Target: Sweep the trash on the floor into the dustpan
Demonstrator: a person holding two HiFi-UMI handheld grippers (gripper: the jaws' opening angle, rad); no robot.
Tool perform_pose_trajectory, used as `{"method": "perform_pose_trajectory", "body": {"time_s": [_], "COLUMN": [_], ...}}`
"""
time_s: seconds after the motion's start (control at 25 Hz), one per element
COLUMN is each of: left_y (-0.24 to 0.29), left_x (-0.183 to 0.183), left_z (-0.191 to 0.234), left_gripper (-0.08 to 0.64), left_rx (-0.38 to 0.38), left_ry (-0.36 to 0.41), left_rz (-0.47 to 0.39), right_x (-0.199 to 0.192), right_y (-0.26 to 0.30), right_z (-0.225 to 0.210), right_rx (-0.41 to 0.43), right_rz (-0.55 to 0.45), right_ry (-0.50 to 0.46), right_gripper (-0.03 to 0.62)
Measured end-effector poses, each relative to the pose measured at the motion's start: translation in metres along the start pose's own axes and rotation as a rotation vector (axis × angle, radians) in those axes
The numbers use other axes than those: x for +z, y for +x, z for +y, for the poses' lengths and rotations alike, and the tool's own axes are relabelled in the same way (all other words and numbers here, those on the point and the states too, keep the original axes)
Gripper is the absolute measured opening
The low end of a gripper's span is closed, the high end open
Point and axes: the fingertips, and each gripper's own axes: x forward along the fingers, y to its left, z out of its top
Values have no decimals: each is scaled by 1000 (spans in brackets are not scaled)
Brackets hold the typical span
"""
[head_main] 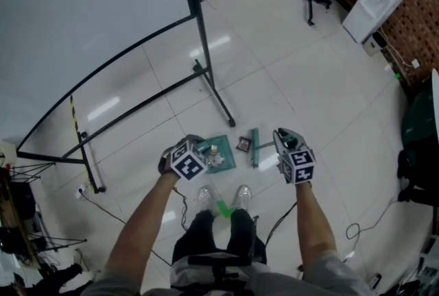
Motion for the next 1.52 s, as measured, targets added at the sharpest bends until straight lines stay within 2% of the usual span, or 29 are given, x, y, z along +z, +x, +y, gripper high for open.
{"method": "perform_pose_trajectory", "body": {"time_s": [0.2, 0.6, 0.8, 1.0, 1.28, 1.52], "left_y": [10, 17, 10, -10, -37, -30], "left_x": [23, 37, 22, -15, -66, -87], "left_z": [3, -2, -10, -6, 7, 12], "left_gripper": [101, 101, 101, 101, 101, 101], "left_rx": [18, 25, 34, 85, 162, 208], "left_ry": [2, 6, -5, -112, -304, -390], "left_rz": [7, 26, 19, -14, -132, -195], "right_x": [-3, 1, 15, 49, 114, 127], "right_y": [23, 32, 22, 14, -4, -2], "right_z": [20, 59, 94, 110, 158, 195], "right_rx": [130, 285, 379, 427, 466, 435], "right_rz": [17, -4, -9, -54, -144, -129], "right_ry": [13, 150, 109, 73, -37, -152], "right_gripper": [61, 63, 63, 60, 57, 57]}}
